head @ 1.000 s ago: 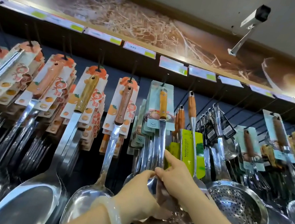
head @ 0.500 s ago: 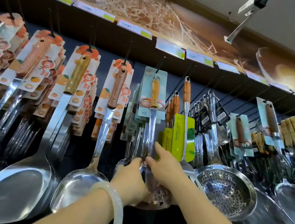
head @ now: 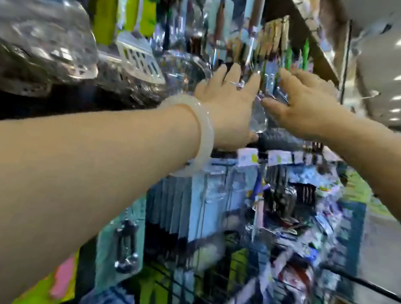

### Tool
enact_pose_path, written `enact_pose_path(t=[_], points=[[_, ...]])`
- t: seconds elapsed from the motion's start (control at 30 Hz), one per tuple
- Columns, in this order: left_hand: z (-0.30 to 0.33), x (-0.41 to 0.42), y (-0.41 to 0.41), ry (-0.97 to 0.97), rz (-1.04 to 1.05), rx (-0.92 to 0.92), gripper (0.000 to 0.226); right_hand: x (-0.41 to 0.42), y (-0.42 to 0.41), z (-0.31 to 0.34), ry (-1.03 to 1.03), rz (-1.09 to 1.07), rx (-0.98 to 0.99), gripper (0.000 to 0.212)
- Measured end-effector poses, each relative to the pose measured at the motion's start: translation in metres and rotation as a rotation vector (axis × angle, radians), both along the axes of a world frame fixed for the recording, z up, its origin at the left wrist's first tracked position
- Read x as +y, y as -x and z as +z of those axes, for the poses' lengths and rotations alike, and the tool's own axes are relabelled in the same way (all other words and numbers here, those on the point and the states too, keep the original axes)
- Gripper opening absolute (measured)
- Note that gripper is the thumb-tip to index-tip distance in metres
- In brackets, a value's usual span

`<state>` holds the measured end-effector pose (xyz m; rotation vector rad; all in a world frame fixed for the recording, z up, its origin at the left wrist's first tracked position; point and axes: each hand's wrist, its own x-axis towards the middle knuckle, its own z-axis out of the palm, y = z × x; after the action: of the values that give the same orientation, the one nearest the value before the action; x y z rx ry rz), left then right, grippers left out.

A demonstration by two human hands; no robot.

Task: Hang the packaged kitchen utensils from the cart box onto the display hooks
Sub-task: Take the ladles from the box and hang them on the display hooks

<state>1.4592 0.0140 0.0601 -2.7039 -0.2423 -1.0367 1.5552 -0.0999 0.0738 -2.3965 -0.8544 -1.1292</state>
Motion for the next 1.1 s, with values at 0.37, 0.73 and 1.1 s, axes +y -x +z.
enact_pose_path(t=[0.37,0.73,1.1], points=[[-0.279,-0.105,-0.123,0.179,-0.307,0.665,0.095,-0.15,-0.074,-0.263,0.203,-0.4,0.606,0.074],[-0.467,-0.137,-0.182,0.296,-0.306,1.032,0.09,-0.153,-0.129,-0.478,0.298,-0.363,1.08,0.072],[-0.61,-0.137,-0.205,0.595,-0.156,1.319,0.089,-0.152,-0.155,-0.659,0.128,-0.396,1.589,0.052]])
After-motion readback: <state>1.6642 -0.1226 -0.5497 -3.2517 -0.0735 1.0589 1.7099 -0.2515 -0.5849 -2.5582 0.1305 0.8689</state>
